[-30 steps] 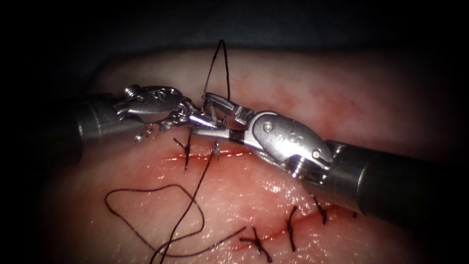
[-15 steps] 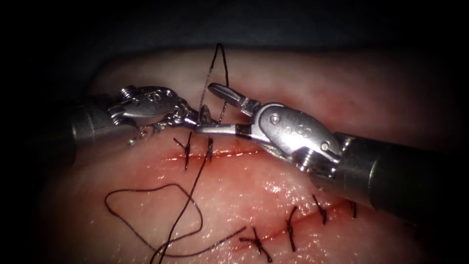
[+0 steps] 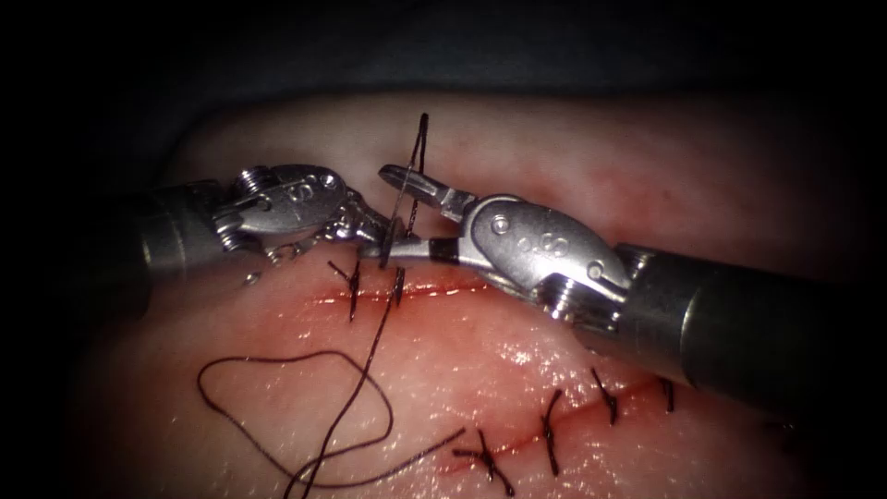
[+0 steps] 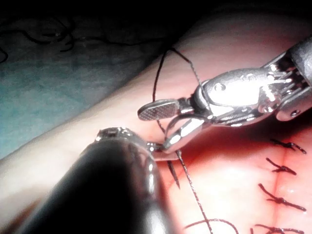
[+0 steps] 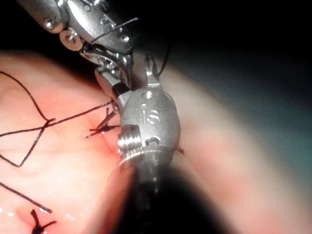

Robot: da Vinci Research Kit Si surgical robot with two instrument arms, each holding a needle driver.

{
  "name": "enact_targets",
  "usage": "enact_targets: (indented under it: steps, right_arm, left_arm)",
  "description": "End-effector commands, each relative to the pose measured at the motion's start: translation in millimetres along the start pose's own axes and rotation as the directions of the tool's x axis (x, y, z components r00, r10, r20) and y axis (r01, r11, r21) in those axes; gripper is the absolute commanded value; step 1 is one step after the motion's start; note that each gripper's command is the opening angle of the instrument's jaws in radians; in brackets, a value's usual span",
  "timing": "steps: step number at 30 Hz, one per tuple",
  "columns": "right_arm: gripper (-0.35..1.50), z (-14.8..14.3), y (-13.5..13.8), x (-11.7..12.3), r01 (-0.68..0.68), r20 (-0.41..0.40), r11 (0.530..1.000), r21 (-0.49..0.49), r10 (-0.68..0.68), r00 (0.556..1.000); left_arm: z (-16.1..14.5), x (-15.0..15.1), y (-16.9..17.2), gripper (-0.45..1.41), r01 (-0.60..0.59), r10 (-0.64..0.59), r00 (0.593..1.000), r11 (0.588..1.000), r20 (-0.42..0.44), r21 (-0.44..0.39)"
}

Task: Wound Closure
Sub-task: Grab the needle with the right gripper.

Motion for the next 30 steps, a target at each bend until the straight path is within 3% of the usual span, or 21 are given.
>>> enact_targets:
  steps: [1,12,13,14,15,18,21,26,30]
  right_arm:
    - [-0.35,0.9,0.0,0.3,0.015,0.013,1.000,0.011,-0.015,1.000]
    - [-0.35,-0.8,-0.9,2.8,0.009,-0.015,1.000,0.008,-0.009,1.000]
    - [-0.35,-0.8,-0.8,2.7,0.009,-0.014,1.000,0.007,-0.009,1.000]
    - [-0.35,-0.8,-0.6,2.5,0.009,-0.015,1.000,0.008,-0.009,1.000]
    - [-0.35,-0.7,-0.2,2.1,0.008,-0.008,1.000,-0.002,-0.008,1.000]
    - [-0.35,-0.7,0.5,1.7,0.007,-0.001,1.000,-0.013,-0.007,1.000]
    - [-0.35,-1.0,1.4,1.6,-0.014,-0.016,0.999,-0.031,0.013,1.000]
    - [-0.35,-2.0,4.3,2.3,-0.141,-0.074,0.980,-0.142,0.132,0.988]
    - [-0.35,-1.6,5.7,1.5,-0.176,-0.089,0.970,-0.166,0.163,0.983]
  left_arm:
    - [0.4,0.7,-0.5,-0.45,-0.009,0.009,1.000,1.000,0.003,-0.002]
    - [0.2,0.4,-0.9,-0.45,0.005,-0.005,1.000,1.000,0.011,-0.018]
    - [0.1,0.4,-1.0,-0.25,0.009,-0.009,1.000,1.000,0.001,0.023]
    - [0.1,0.4,-1.0,0.12,0.015,-0.015,1.000,0.998,-0.008,0.069]
    - [0.0,0.5,-1.1,0.84,0.039,-0.035,0.999,0.985,-0.027,0.169]
    - [-0.2,0.3,-0.9,1.19,0.044,-0.037,0.999,0.969,-0.033,0.243]
    - [-1.2,-0.4,-0.6,1.30,0.030,-0.029,1.000,0.951,-0.011,0.308]
    - [-2.5,-2.3,0.6,1.25,0.053,-0.033,0.998,0.931,-0.062,0.361]
    - [-2.1,-4.0,2.0,1.25,0.051,-0.020,0.996,0.917,-0.081,0.395]
